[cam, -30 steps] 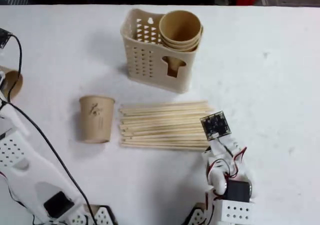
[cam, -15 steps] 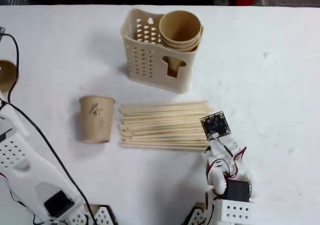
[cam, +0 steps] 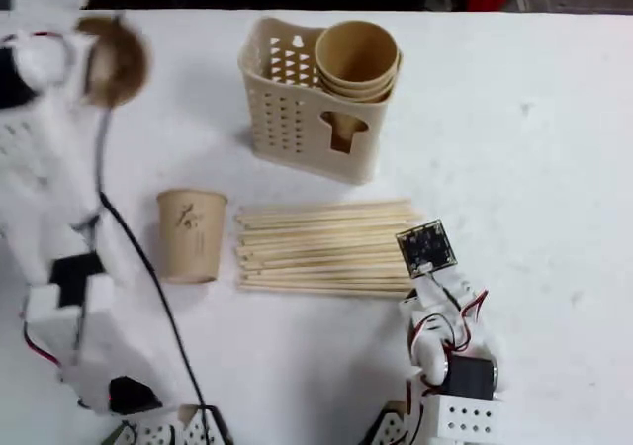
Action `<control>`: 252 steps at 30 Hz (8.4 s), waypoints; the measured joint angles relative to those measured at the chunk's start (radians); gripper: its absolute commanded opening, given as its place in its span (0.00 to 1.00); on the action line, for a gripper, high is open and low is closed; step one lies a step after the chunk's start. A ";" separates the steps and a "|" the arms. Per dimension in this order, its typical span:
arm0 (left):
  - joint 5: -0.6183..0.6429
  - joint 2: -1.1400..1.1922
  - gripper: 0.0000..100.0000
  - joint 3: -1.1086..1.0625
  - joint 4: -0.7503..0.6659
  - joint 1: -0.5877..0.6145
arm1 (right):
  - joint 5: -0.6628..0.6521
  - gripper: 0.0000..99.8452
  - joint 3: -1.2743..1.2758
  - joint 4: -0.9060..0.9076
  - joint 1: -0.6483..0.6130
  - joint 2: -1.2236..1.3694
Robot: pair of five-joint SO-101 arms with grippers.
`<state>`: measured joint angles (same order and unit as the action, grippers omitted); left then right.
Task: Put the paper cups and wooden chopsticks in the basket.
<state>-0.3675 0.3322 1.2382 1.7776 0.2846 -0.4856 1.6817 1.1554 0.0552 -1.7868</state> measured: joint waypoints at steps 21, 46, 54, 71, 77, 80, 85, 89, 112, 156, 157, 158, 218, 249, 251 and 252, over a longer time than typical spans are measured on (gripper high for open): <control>0.258 0.121 0.02 0.066 -0.100 -0.647 | 0.000 0.02 0.000 0.000 0.000 0.000; 0.324 0.192 0.02 0.066 -0.189 -0.646 | 0.000 0.02 0.000 0.000 0.000 0.000; 0.376 0.178 0.02 0.066 -0.109 -0.595 | 0.000 0.02 0.000 0.000 0.000 0.000; 0.373 0.176 0.02 0.066 -0.109 -0.582 | 0.000 0.02 0.000 0.000 0.000 0.000; 0.299 0.176 0.02 0.066 -0.097 -0.592 | 0.000 0.02 0.000 0.000 0.000 0.000; 0.215 0.176 0.02 0.066 -0.074 -0.628 | 0.000 0.02 0.000 0.000 0.000 0.000; 0.173 0.176 0.02 0.066 -0.074 -0.651 | 0.000 0.02 0.000 0.000 0.000 0.000; 0.169 0.176 0.02 0.066 -0.080 -0.652 | 0.000 0.02 0.000 0.000 0.000 0.000; 0.198 0.109 0.10 0.064 -0.147 -0.597 | 0.000 0.02 0.000 0.000 0.000 0.000; 0.198 0.436 0.10 0.097 -0.261 -0.597 | 0.000 0.02 0.000 0.000 0.000 0.000; 0.198 0.442 0.10 0.098 -0.261 -0.597 | 0.000 0.02 0.000 0.000 0.000 0.000; 0.196 0.442 0.10 0.098 -0.261 -0.597 | 0.000 0.02 0.000 0.000 0.000 0.000; -0.331 0.109 0.17 -0.930 0.000 -0.155 | 0.000 0.02 0.000 0.000 0.000 0.000; -0.117 -0.961 0.02 -0.984 -0.018 -0.321 | 0.000 0.02 0.000 0.000 0.000 0.000; -0.025 -0.907 0.02 -0.905 -0.068 -0.413 | 0.000 0.02 0.000 0.000 0.000 0.000; 0.011 -0.872 0.02 -0.873 -0.098 -0.459 | 0.000 0.02 0.000 0.000 0.000 0.000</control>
<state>-0.3567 -0.5393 0.3652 1.6794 -0.1741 -0.4856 1.6817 1.1554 0.0552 -1.7868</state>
